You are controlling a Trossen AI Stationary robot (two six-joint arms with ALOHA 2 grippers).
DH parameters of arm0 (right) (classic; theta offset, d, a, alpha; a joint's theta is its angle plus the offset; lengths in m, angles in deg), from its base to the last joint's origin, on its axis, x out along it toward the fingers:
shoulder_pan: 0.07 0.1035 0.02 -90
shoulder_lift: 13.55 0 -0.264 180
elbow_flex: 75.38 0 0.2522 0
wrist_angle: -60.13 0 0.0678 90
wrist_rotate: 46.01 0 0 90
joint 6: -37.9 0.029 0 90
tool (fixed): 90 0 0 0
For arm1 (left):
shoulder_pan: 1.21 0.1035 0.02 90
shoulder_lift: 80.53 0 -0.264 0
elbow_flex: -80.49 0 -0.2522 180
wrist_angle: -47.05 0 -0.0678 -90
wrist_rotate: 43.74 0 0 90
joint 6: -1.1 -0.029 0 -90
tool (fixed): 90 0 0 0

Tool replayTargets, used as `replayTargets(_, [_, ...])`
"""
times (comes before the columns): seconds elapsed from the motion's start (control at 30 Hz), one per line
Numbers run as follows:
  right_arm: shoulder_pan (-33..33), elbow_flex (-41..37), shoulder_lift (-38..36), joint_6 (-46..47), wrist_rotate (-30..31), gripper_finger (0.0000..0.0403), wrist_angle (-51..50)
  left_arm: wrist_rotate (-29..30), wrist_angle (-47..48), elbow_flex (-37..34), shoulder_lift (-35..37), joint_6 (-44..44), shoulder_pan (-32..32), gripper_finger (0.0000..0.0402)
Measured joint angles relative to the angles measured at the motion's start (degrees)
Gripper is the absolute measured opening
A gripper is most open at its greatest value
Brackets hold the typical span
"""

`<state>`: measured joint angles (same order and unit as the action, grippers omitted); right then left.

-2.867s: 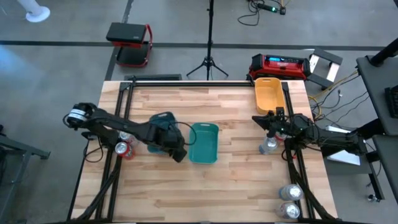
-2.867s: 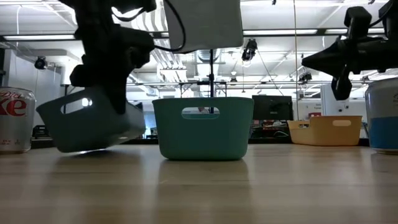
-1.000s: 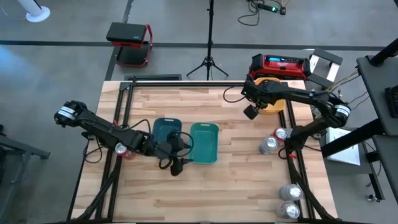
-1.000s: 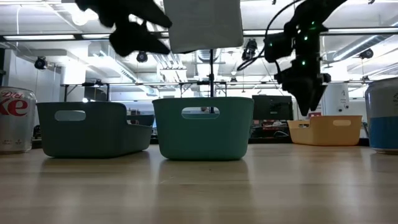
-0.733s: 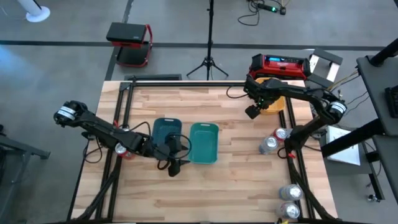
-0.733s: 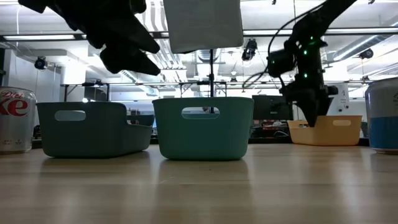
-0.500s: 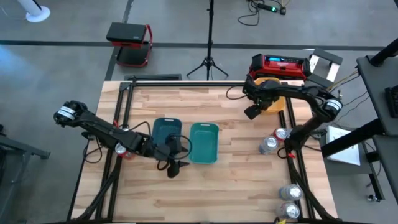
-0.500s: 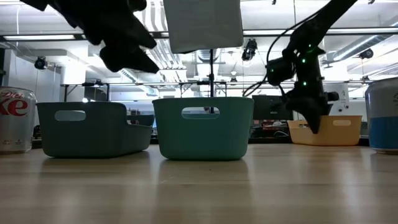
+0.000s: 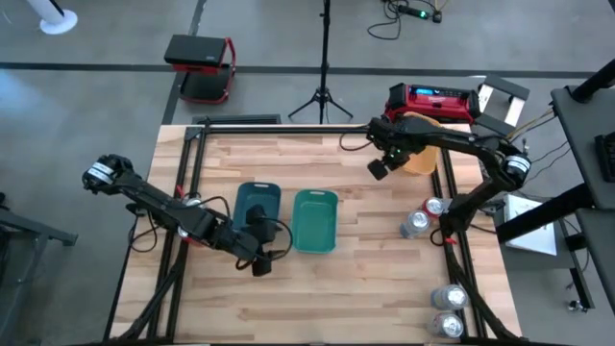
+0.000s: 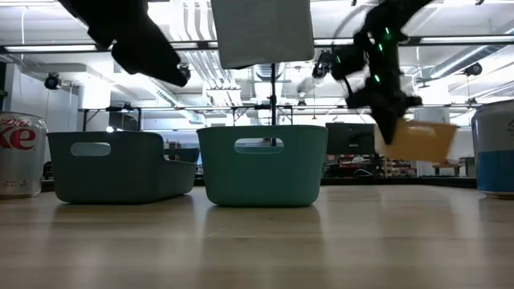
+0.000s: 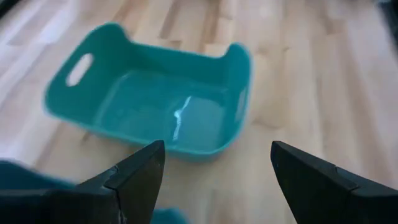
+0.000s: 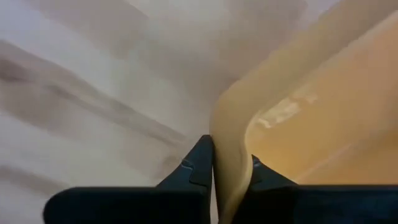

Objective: Sort soda cans
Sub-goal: Move the yellow bin beside the green bin

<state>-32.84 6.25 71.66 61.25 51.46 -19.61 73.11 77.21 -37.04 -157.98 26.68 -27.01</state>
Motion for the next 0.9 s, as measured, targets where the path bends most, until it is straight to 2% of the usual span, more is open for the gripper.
replayTargets(0.13, [7.5,8.2,0.1,5.7,0.4,0.0009,-5.4,3.5,5.9,0.4,1.2,0.6,-0.4,0.0278])
replayTargets(0.3, [21.9,14.8,0.4,14.2,0.6,0.0009,-7.2,8.2,13.2,2.6,5.1,1.3,-2.1,0.0278])
replayTargets(0.57, [41.3,17.6,1.6,29.6,5.1,0.0009,-7.4,8.5,14.9,4.2,10.1,1.4,-4.2,0.0278])
replayTargets(0.7, [46.6,17.6,4.6,33.0,7.5,0.0009,-6.3,8.6,15.1,4.2,10.2,1.9,-4.2,0.0278])
replayTargets(0.83, [48.7,17.6,9.5,33.1,7.4,0.0009,-5.4,8.7,14.8,4.2,8.3,0.9,-4.2,0.0278])
replayTargets(0.9, [48.8,17.4,12.3,33.0,5.4,0.0009,-5.3,8.6,14.9,4.2,6.9,1.1,-4.2,0.0278])
